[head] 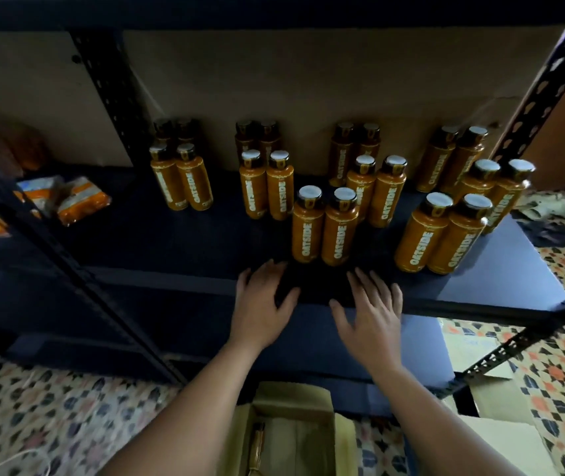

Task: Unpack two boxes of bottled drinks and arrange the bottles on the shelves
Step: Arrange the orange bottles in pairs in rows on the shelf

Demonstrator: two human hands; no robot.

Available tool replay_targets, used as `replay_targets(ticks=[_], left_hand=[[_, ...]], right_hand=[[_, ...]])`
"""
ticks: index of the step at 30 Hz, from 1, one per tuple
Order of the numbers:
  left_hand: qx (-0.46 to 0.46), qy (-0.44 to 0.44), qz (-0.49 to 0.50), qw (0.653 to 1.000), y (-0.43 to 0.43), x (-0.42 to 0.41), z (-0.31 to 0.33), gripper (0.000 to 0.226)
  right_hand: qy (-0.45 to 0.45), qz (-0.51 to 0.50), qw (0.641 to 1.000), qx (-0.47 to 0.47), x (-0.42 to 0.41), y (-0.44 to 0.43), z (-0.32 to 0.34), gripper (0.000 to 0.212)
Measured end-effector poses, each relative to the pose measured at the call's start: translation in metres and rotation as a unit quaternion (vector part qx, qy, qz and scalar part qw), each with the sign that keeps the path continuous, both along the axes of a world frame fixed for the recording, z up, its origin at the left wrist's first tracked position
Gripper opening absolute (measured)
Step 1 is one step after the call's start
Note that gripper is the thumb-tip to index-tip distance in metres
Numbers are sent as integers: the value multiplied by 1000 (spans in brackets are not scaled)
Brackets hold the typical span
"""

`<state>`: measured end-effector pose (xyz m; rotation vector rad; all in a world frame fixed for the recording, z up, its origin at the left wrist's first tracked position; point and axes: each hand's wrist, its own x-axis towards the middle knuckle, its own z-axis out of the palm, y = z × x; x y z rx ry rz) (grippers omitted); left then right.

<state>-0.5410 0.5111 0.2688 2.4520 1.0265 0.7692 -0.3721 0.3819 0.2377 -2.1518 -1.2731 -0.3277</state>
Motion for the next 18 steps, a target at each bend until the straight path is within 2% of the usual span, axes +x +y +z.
replay_targets(ticks=[3,6,10,12,14,16,18], left_hand=[[47,53,-14,997,-16,-12,-18,61],[-12,9,-41,999,-26,-24,-29,68],[-18,-6,-77,997,-31,-43,-42,59],[-104,7,-85,991,-34,-59,-54,56],[-221,43,-96,970,-34,-84,-73,55],[-323,85,-112,936,-32,-111,-100,56],[-387,157,-126,900,-32,-141,-129,58]], right_hand=[[-26,25,999,19,-3,-10,-10,61],[-4,32,999,8,-8,-16,-11,64],[64,43,997,-23,-32,-32,-22,71],[115,38,990,-75,-47,-40,-31,65],[215,26,959,-181,-65,-47,-51,65],[311,20,911,-272,-88,-55,-73,68],[372,17,862,-346,-116,-68,-101,62]])
